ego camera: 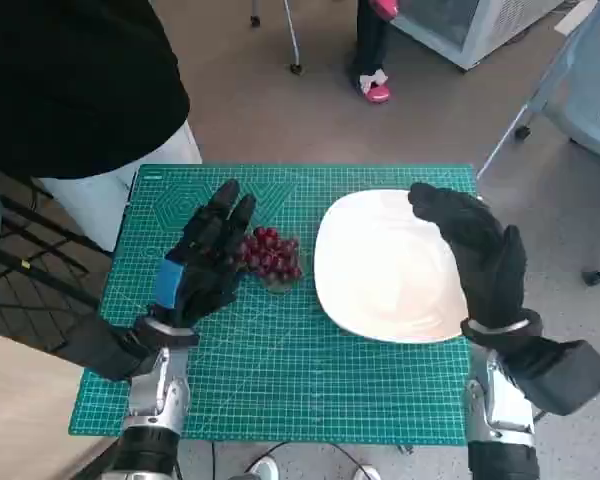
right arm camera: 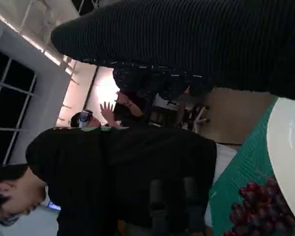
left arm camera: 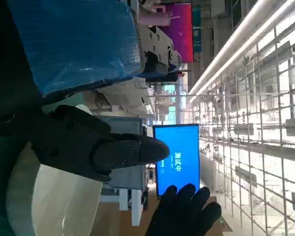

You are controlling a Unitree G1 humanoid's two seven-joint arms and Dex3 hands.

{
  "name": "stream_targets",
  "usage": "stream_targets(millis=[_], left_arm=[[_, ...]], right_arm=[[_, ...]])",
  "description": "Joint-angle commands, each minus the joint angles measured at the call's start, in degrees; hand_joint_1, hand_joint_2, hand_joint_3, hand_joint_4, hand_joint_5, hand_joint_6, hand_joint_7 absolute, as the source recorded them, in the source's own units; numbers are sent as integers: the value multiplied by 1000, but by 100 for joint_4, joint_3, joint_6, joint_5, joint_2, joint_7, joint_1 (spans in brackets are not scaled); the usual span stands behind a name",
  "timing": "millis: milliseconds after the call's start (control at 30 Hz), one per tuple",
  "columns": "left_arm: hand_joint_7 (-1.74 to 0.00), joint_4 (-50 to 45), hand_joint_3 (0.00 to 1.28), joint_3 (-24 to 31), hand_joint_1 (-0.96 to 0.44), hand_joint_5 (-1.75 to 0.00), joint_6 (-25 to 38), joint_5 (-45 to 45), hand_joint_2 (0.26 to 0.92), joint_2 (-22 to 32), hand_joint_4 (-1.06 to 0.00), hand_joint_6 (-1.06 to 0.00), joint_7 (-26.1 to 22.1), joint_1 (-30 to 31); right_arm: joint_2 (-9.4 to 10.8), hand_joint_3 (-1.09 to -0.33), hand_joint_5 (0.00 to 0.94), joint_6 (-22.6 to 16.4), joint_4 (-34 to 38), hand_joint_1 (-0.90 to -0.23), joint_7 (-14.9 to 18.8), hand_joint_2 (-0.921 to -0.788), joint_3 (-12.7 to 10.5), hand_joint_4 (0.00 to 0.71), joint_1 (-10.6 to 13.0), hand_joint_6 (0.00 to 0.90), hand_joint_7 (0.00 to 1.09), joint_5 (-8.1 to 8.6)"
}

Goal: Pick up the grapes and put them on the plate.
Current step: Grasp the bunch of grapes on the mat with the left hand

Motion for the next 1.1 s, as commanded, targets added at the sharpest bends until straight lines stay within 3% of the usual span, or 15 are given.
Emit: stream_targets(millis=[33,1100], left_arm=[[-8,-10,418,18,-608,-2,-16,-5,921,69,-238,-336,-30,-21],[-6,-74,419,31,-618,-1,-117,48,921,57,-240,-340,29,119]], right_arm=[[36,-892,0,35,100,-627,18,-921,18,361,33,-1,463,-63],[98,-891,4,-120,283,-627,113,-921,35,368,17,-1,483,-19]])
